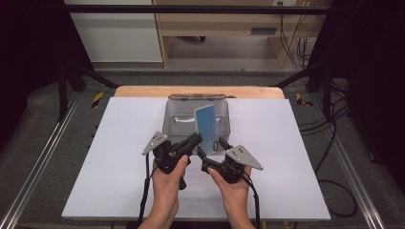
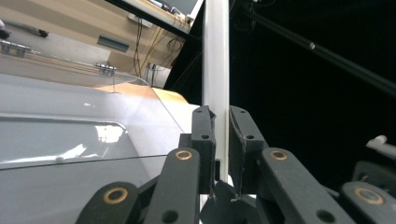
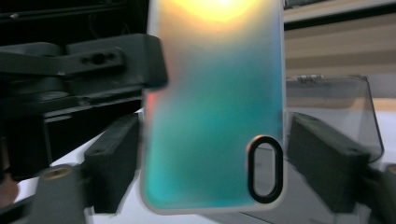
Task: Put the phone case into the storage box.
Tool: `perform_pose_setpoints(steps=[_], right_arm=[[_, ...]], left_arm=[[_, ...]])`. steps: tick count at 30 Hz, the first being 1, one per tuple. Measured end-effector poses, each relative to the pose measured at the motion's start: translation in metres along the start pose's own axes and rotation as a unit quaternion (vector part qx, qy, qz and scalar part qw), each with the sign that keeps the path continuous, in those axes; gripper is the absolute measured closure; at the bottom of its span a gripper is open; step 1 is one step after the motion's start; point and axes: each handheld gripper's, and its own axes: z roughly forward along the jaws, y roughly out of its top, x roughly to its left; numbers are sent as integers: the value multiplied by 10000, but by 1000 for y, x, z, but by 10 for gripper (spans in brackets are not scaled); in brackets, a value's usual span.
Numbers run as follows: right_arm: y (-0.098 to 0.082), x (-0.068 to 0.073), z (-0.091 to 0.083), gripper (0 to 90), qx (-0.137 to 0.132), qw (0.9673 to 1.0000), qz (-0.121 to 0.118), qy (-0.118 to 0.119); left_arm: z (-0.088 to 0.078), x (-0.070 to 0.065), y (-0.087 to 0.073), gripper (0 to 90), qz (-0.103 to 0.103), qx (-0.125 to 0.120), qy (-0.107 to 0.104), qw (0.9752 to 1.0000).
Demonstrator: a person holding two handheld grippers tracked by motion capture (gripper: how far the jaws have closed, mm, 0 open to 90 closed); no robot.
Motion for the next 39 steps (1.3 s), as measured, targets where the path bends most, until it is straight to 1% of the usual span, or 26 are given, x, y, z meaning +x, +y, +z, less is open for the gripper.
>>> perform_pose_setpoints(steps=[2, 3, 4, 5, 6, 8, 10, 11, 12, 14, 15, 17, 19, 20, 21, 23, 24, 28, 30, 32, 33, 34, 35, 36, 37, 39], right_arm=[[0, 3, 0, 259, -34, 9998, -190, 7], [0, 3, 0, 259, -34, 9998, -190, 7], [0, 5, 2, 217, -1, 9999, -134, 87], [-1, 5, 2, 209, 50, 9999, -108, 97], [-2, 4, 3, 199, 85, 9998, -141, 100], [-3, 4, 2, 170, 122, 9997, -215, 59], [-3, 4, 1, 137, 182, 9994, -295, 50], [-2, 3, 1, 121, 215, 9990, -402, 37], [-2, 3, 0, 109, 272, 9983, -511, 39], [-3, 2, 0, 85, 420, 9965, -728, -15], [-3, 1, -1, 84, 445, 9955, -831, -44], [-2, -1, -2, 71, 481, 9927, -1100, -136], [0, -2, -3, 64, 508, 9899, -1316, -170], [0, -4, -2, 62, 568, 9874, -1463, -187], [1, -6, -2, 63, 607, 9862, -1526, -190], [2, -12, -2, 79, 652, 9859, -1523, -215], [3, -15, -2, 86, 708, 9852, -1547, -229], [4, -32, -11, 105, 979, 9795, -1732, -324], [3, -40, -21, 109, 1153, 9740, -1905, -410], [2, -48, -34, 108, 1238, 9688, -2086, -496], [2, -52, -42, 107, 1276, 9669, -2143, -536], [2, -57, -50, 105, 1255, 9674, -2117, -594], [1, -63, -60, 100, 1183, 9701, -2021, -631], [1, -69, -69, 90, 1119, 9732, -1898, -662], [0, -75, -79, 85, 1053, 9748, -1827, -724], [-3, -85, -94, 84, 861, 9751, -1835, -905]], left_arm=[[0, 1, 0, 817, -16, 30, -13, 10000], [0, 2, 0, 817, -30, 36, -32, 10000], [0, 2, 1, 817, 95, 36, -4, 9999], [-1, 2, 1, 817, 143, 22, 14, 9999], [-2, 2, 2, 817, 180, 21, 27, 9998], [-3, 5, 4, 817, 205, 16, 68, 9998], [-4, 9, 7, 817, 169, 12, 91, 9998], [-4, 9, 7, 817, 169, 12, 91, 9998], [-5, 12, 9, 816, 170, 15, 131, 9998], [-8, 15, 12, 816, 188, 22, 156, 9997], [-9, 16, 13, 816, 199, 28, 162, 9997], [-12, 19, 17, 817, 176, 33, 199, 9996], [-14, 21, 20, 816, 178, 55, 219, 9996], [-15, 22, 22, 816, 208, 66, 229, 9995], [-16, 23, 23, 816, 235, 82, 237, 9994], [-18, 25, 26, 816, 221, 76, 250, 9994], [-19, 26, 27, 816, 225, 83, 261, 9994], [-23, 31, 35, 816, 306, 129, 349, 9988], [-25, 31, 40, 816, 330, 142, 399, 9986], [-27, 31, 44, 816, 314, 138, 426, 9985], [-27, 31, 46, 816, 305, 140, 440, 9985], [-28, 31, 49, 816, 308, 168, 448, 9984], [-28, 31, 49, 816, 308, 168, 448, 9984], [-28, 31, 53, 816, 289, 187, 475, 9983], [-28, 31, 53, 816, 289, 187, 475, 9983], [-25, 29, 57, 816, 301, 254, 526, 9978]])
